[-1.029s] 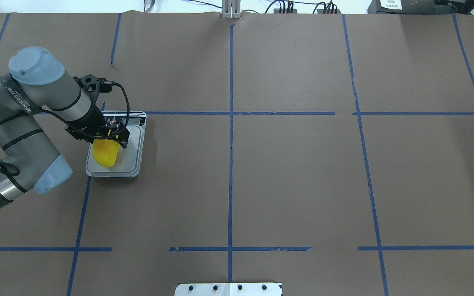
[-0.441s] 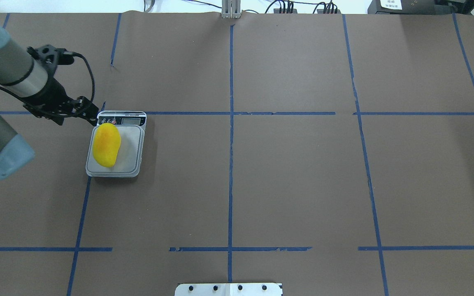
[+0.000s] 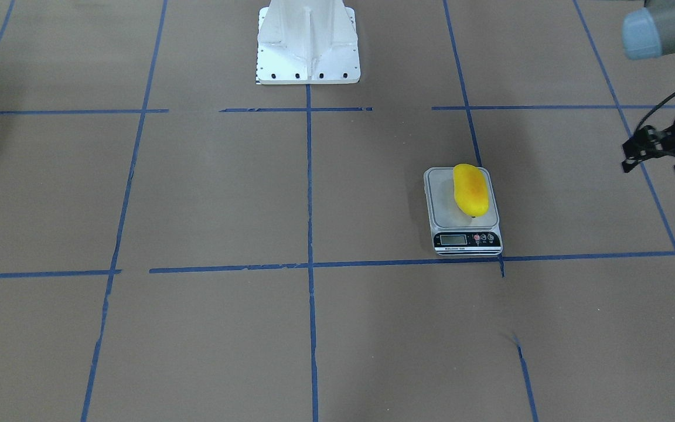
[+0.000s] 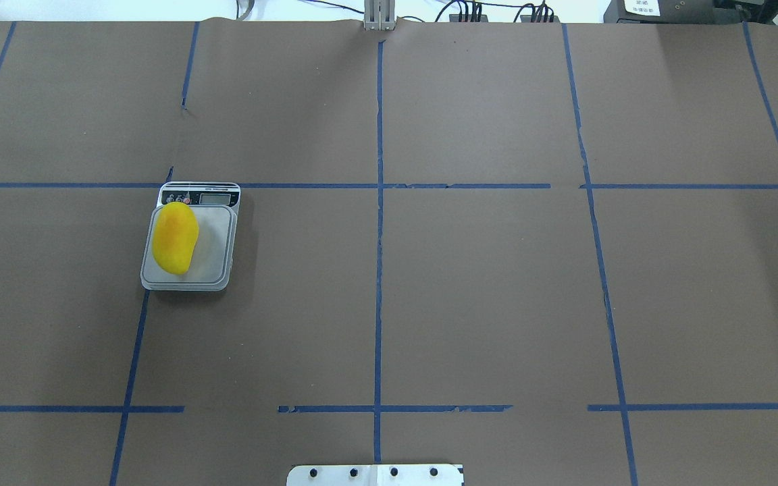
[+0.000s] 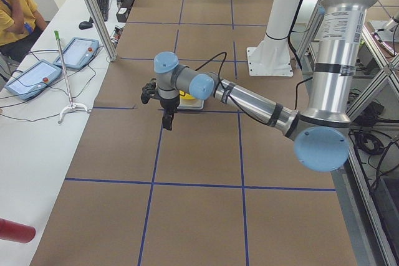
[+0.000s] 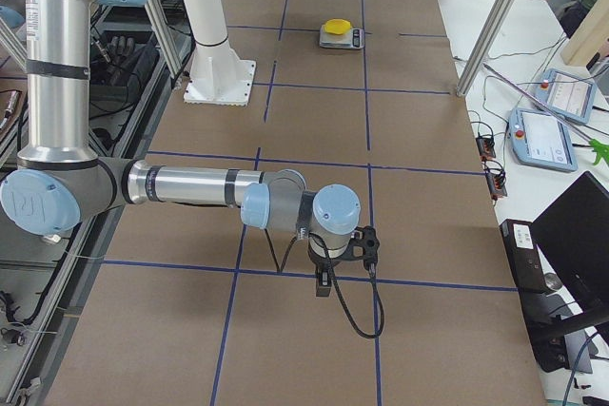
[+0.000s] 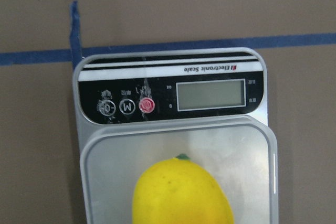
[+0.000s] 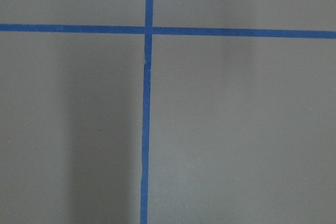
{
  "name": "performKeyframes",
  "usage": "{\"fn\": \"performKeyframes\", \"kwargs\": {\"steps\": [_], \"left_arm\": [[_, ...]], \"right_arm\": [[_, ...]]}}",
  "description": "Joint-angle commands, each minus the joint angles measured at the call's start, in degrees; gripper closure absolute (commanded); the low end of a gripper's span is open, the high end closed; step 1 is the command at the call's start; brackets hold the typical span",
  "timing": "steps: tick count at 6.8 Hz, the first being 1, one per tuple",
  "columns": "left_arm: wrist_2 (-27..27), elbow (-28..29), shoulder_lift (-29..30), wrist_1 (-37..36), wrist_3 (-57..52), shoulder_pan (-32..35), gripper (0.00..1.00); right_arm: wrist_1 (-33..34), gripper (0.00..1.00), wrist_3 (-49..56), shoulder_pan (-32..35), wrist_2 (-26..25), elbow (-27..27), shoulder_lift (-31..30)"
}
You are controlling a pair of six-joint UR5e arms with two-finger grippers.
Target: Weigh mango
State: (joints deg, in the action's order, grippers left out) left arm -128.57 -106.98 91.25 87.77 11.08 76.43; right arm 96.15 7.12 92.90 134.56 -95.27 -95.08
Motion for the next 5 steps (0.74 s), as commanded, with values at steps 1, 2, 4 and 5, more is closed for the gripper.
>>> {"fn": "performKeyframes", "kwargs": {"steps": [1, 2, 4, 5], "left_arm": [[-0.2, 6.4, -4.4, -1.2, -20.6, 14.3, 0.00], [-0.2, 10.9, -3.7, -2.2, -26.6, 18.9, 0.00], [-0.3, 13.6, -3.5, -2.3, -27.3, 21.4, 0.00], [-0.3, 13.7, -3.5, -3.6, -27.3, 21.4, 0.00]], "right_arm": [[0.0, 0.00, 0.0, 0.0, 0.0, 0.0, 0.0], [0.0, 0.00, 0.0, 0.0, 0.0, 0.0, 0.0], [0.0, 0.00, 0.0, 0.0, 0.0, 0.0, 0.0], [0.0, 0.00, 0.0, 0.0, 0.0, 0.0, 0.0]]}}
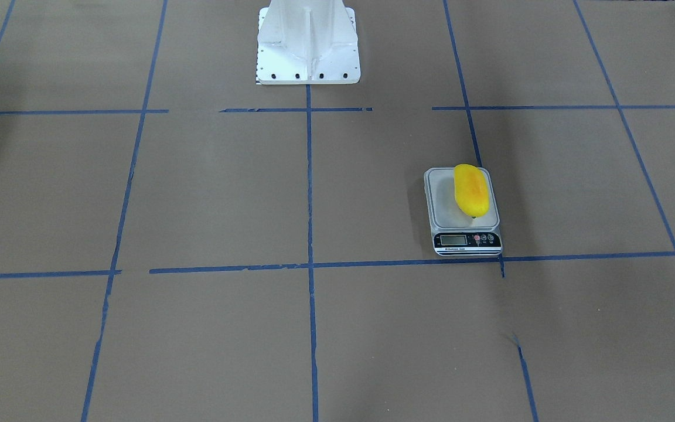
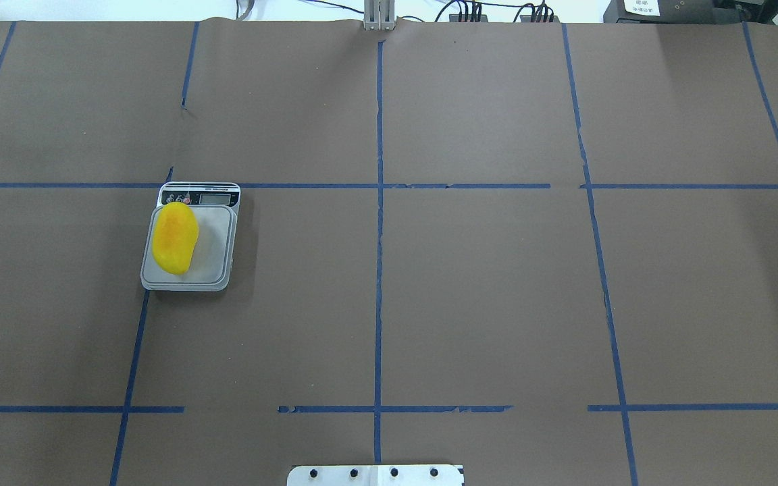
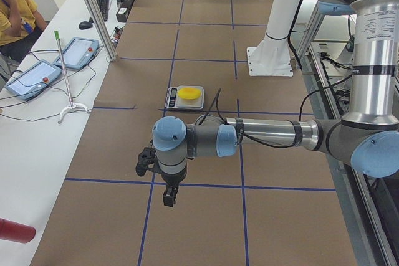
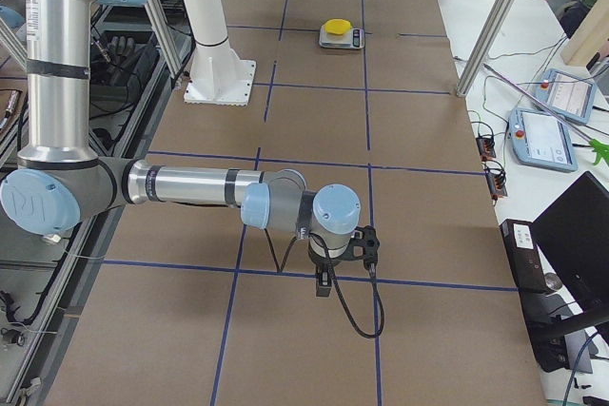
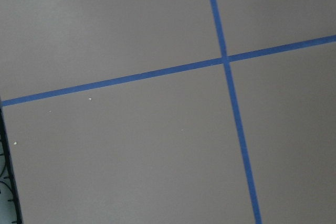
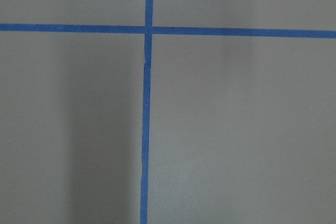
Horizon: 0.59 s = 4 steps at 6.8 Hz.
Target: Weigh mango
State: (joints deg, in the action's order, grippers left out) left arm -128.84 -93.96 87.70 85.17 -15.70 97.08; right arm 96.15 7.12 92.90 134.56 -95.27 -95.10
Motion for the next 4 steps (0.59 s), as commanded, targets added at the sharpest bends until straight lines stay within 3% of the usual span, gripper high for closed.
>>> {"fn": "performKeyframes", "kwargs": {"steps": [1, 4], "left_arm": [[-0.1, 1.1, 0.1, -1.2, -0.3, 0.7, 0.00], [-4.0, -0.8, 0.7, -2.2, 1.8, 0.7, 0.00]], "right_arm": [[0.0, 0.00, 0.0, 0.0, 0.0, 0.0, 0.0], [0.0, 0.00, 0.0, 0.0, 0.0, 0.0, 0.0]]}}
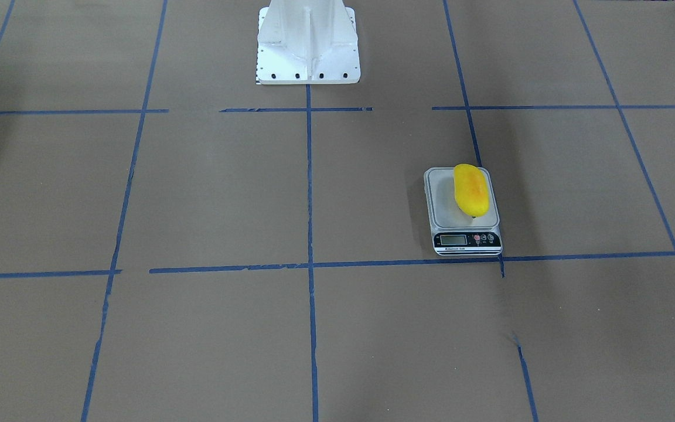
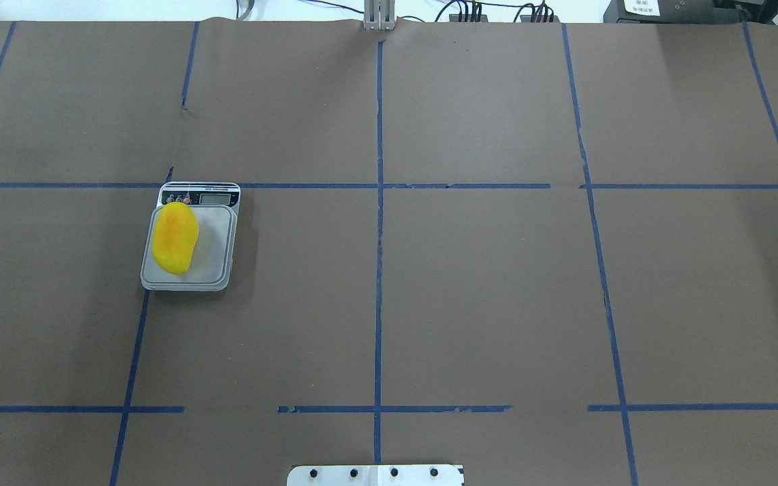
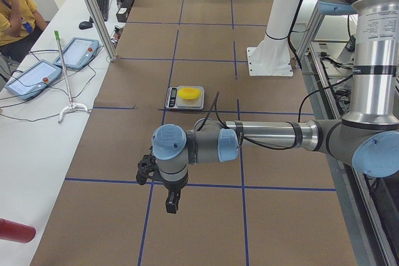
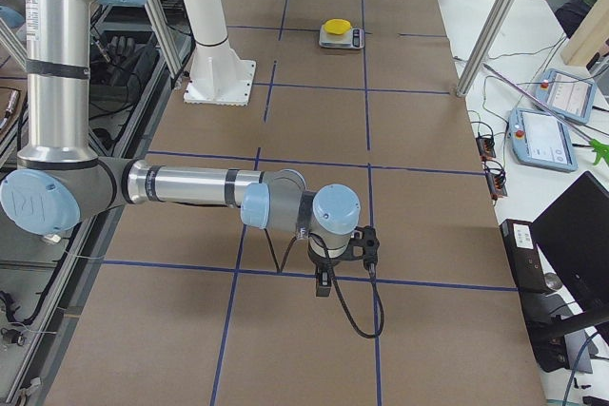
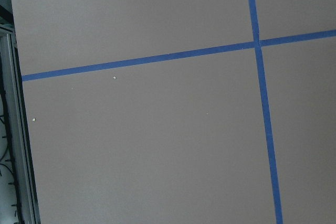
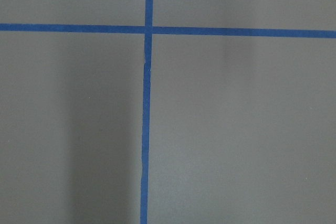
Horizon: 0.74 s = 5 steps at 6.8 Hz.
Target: Weigh mango
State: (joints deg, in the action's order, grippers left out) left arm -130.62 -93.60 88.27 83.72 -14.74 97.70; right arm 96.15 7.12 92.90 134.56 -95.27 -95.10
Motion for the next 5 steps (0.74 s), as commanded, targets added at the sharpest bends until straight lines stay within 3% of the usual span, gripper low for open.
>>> {"fn": "performKeyframes", "kwargs": {"steps": [1, 5], "left_arm": [[-2.6, -0.5, 0.1, -0.7, 0.9, 0.0, 0.00], [-2.5, -1.5, 1.4, -0.5, 1.1, -0.2, 0.00]], "right_arm": [[0.0, 0.00, 0.0, 0.0, 0.0, 0.0, 0.0], [0.0, 0.00, 0.0, 0.0, 0.0, 0.0, 0.0]]}}
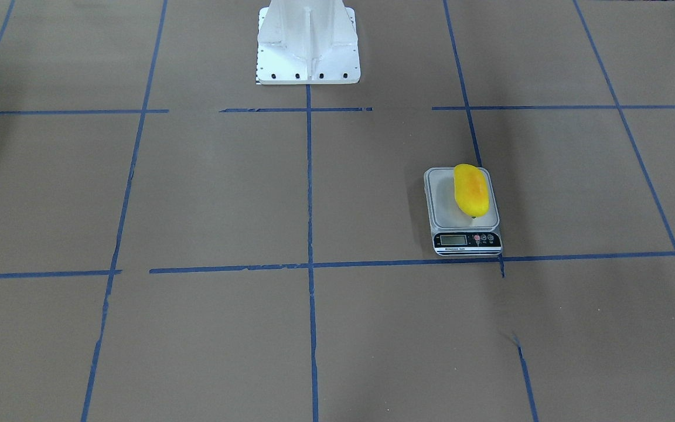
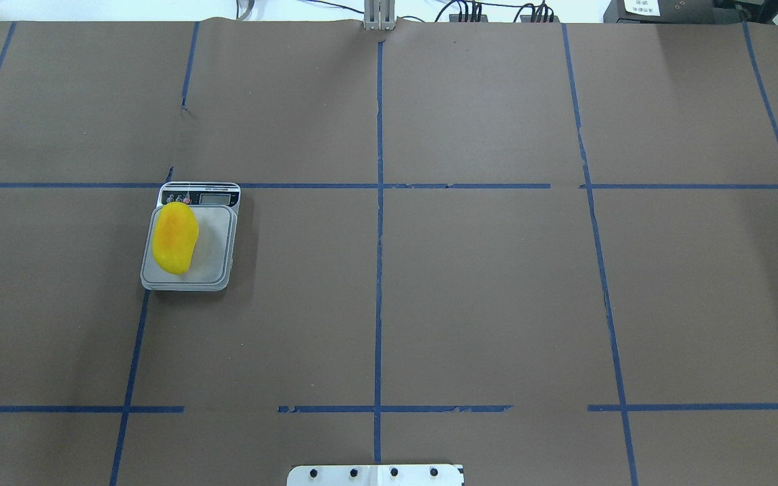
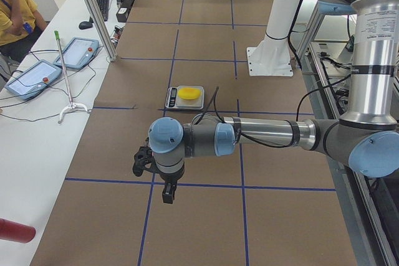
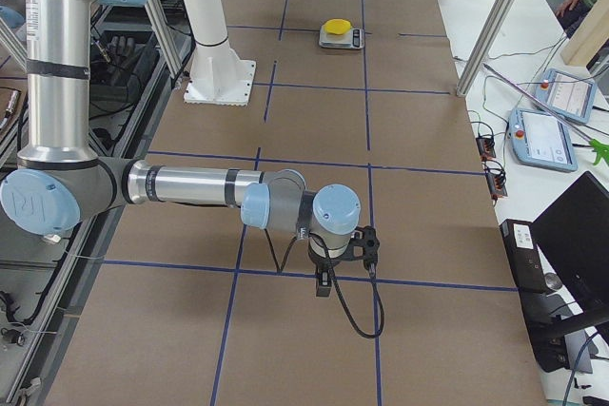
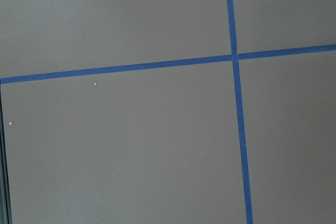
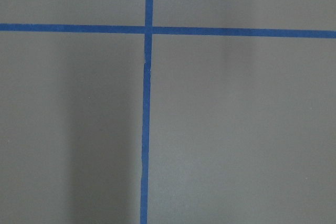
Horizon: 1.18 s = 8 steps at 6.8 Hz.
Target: Weigh mango
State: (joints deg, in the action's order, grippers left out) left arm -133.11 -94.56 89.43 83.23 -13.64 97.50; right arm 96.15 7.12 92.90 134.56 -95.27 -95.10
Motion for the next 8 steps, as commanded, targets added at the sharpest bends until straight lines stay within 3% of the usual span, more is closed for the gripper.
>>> {"fn": "performKeyframes", "kwargs": {"steps": [1, 5, 8], "left_arm": [[-0.1, -0.2, 0.2, 0.0, 0.0, 0.0, 0.00], [-0.6, -0.4, -0.7, 0.4, -0.9, 0.1, 0.00], [-0.3, 1.9, -0.7, 4.8, -1.8, 0.0, 0.00]], "right_arm": [[0.0, 0.00, 0.0, 0.0, 0.0, 0.0, 0.0], [0.0, 0.00, 0.0, 0.0, 0.0, 0.0, 0.0], [0.0, 0.00, 0.0, 0.0, 0.0, 0.0, 0.0]]}}
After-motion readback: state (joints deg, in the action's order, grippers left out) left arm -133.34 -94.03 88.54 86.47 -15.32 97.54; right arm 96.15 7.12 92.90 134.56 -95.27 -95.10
